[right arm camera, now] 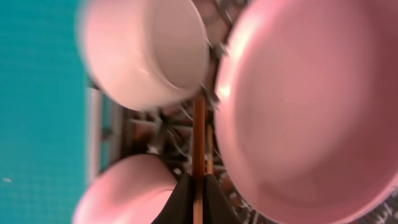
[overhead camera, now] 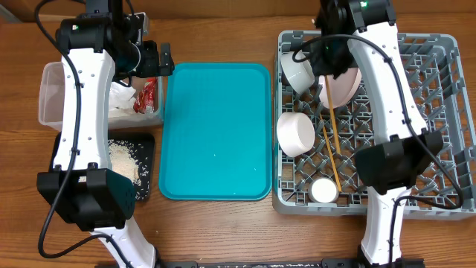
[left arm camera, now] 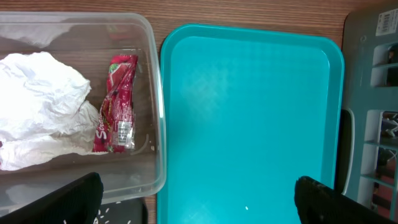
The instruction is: Sort waste into correct bins and load items into the dishwasher
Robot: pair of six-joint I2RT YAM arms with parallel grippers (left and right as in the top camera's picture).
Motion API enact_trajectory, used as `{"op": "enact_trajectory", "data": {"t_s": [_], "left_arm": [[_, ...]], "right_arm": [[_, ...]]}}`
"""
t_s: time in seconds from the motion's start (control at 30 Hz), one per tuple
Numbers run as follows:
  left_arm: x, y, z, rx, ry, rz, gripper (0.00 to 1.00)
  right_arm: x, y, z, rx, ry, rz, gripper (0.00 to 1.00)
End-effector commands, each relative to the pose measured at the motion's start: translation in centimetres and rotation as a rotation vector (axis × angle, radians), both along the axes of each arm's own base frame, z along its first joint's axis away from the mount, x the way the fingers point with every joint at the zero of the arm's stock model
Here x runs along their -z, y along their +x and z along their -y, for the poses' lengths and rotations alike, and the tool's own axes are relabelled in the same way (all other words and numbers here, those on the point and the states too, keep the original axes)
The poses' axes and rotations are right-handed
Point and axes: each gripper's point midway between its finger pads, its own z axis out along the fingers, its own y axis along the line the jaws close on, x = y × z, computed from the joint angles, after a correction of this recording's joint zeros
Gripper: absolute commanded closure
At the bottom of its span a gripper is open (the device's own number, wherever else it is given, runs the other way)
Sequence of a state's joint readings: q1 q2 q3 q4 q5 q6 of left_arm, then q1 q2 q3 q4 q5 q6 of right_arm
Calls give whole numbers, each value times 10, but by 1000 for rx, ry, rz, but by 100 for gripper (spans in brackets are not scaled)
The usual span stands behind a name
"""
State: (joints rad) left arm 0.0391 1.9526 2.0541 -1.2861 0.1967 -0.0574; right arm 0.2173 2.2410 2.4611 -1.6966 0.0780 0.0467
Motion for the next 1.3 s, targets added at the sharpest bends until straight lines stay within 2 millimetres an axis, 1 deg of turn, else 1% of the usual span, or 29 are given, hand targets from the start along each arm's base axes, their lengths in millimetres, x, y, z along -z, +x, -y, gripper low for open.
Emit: {"op": "enact_trajectory", "data": {"t_s": [0.0, 0.07, 0.1, 0.13, 0.17, 0.27, 0.33, 0.37, 0.4, 0.43, 0.47, 0.5, 0.53, 0.6, 0.63, 0.67, 0.83, 0.87, 0.9, 0.93, 0.97, 1.0, 1.1, 1.17, 1.2, 1.23, 1.27], "left_arm": [[-6, 0, 2, -4, 2, 16, 0], [-6, 0, 2, -5, 2, 16, 0], [-6, 0, 2, -5, 2, 16, 0], [-6, 0, 2, -5, 2, 16, 0], [-6, 0, 2, -5, 2, 16, 0], [-6, 0, 3, -3, 2, 16, 0], [-6, 0, 3, -3, 2, 16, 0], [-6, 0, 3, -3, 2, 16, 0], [-6, 0, 2, -4, 2, 16, 0], [-6, 0, 2, -4, 2, 16, 0], [-6, 0, 2, -4, 2, 16, 0], [-6, 0, 2, -4, 2, 16, 0], [-6, 0, 2, -4, 2, 16, 0], [-6, 0, 2, -4, 2, 16, 0], [-6, 0, 2, -4, 2, 16, 0], [-6, 0, 2, -4, 2, 16, 0], [-6, 0, 2, -4, 2, 16, 0], [-6, 0, 2, -4, 2, 16, 0], [-6, 0, 2, -4, 2, 16, 0], [-6, 0, 2, -4, 2, 16, 0], [-6, 0, 2, -4, 2, 16, 0], [-6, 0, 2, -4, 2, 16, 0], [-6, 0, 2, -4, 2, 16, 0], [-6, 0, 2, -4, 2, 16, 0], [-6, 0, 2, -4, 2, 16, 0], [-6, 0, 2, -4, 2, 16, 0], [-6, 0, 2, -4, 2, 16, 0]], "right_arm": [[27, -13, 21, 10, -57, -101, 96], [39, -17, 27, 22, -63, -138, 96], [39, -16, 27, 22, -62, -134, 78], [39, -16, 26, 20, -62, -133, 67], [39, -16, 25, 17, -58, -134, 62], [37, -18, 19, 15, -23, -134, 62], [25, -17, 17, 18, -10, -103, 62], [10, -15, 15, 17, 10, -59, 62], [-11, -14, 13, 14, 34, -4, 61], [-39, -15, 12, 12, 50, 74, 61], [-71, -21, 13, 11, 66, 158, 52], [-98, -29, 15, 18, 82, 226, 27], [-127, -42, 17, 35, 102, 299, 0], [-176, -72, 20, 28, 143, 426, 0], [-195, -88, 12, 0, 207, 468, 0], [-201, -94, 13, -1, 212, 487, 0], [-203, -91, 19, 42, 196, 501, 0], [-213, -75, 20, 58, 212, 575, 0], [-223, -65, 18, 42, 220, 645, 0], [-233, -59, 17, 30, 229, 713, 0], [-238, -59, 17, 28, 239, 772, 0], [-236, -60, 24, 41, 241, 813, 0], [-204, -80, 53, 100, 240, 895, 0], [-163, -111, 75, 137, 255, 993, 0], [-146, -122, 82, 153, 245, 1030, 0], [-117, -144, 87, 162, 238, 1122, 0], [-97, -159, 85, 146, 248, 1178, 0]]}}
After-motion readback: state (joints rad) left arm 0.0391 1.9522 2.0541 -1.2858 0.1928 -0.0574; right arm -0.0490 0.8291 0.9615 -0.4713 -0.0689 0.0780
